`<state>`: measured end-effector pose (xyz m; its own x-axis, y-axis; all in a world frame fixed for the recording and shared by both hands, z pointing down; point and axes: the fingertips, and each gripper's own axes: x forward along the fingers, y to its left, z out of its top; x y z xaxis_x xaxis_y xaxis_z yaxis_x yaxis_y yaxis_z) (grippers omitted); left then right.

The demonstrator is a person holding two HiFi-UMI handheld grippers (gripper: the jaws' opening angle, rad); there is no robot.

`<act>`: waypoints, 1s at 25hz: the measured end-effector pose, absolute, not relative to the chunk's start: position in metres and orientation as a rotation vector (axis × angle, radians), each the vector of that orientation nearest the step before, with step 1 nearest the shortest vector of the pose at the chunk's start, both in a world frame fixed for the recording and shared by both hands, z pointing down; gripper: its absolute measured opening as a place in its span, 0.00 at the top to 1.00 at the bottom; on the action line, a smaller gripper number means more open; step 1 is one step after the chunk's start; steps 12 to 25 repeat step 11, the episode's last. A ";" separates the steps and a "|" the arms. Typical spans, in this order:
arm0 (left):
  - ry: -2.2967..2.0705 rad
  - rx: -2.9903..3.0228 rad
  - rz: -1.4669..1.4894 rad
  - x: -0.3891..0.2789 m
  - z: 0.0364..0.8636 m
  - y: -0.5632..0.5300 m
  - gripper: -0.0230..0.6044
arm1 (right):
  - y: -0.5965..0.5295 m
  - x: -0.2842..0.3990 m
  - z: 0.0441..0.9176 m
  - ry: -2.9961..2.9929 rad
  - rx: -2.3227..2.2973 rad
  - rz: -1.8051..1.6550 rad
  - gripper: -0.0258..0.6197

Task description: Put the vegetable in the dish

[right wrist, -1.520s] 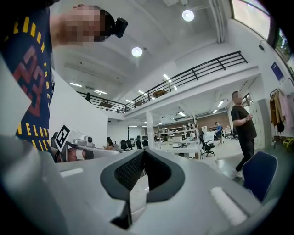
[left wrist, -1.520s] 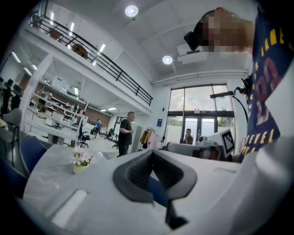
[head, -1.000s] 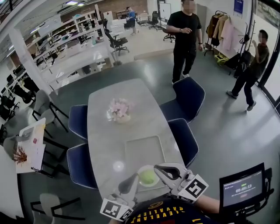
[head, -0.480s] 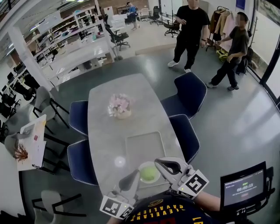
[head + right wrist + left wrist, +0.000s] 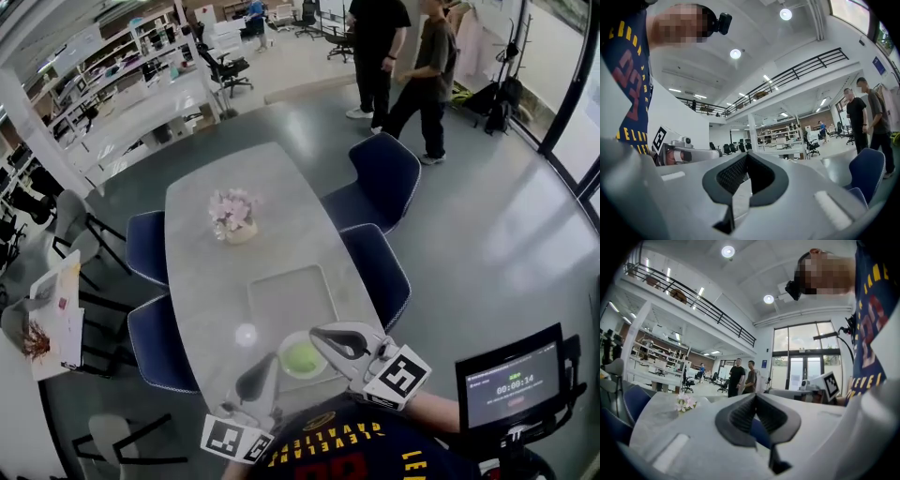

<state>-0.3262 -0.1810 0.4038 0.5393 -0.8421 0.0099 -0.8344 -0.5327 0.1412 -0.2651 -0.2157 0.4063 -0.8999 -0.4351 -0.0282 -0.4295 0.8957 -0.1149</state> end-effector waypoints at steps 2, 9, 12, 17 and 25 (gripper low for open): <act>-1.457 2.643 -0.091 -0.327 0.403 -0.184 0.96 | -0.220 -0.265 0.407 3.014 -0.699 -0.160 0.95; -1.419 2.628 -0.080 -0.322 0.412 -0.186 0.96 | -0.218 -0.262 0.410 2.984 -0.709 -0.194 0.95; -1.405 2.630 -0.075 -0.318 0.414 -0.188 0.96 | -0.219 -0.258 0.412 2.982 -0.721 -0.194 0.95; -1.405 2.630 -0.075 -0.318 0.414 -0.188 0.96 | -0.219 -0.258 0.412 2.982 -0.721 -0.194 0.95; -1.405 2.630 -0.075 -0.318 0.414 -0.188 0.96 | -0.219 -0.258 0.412 2.982 -0.721 -0.194 0.95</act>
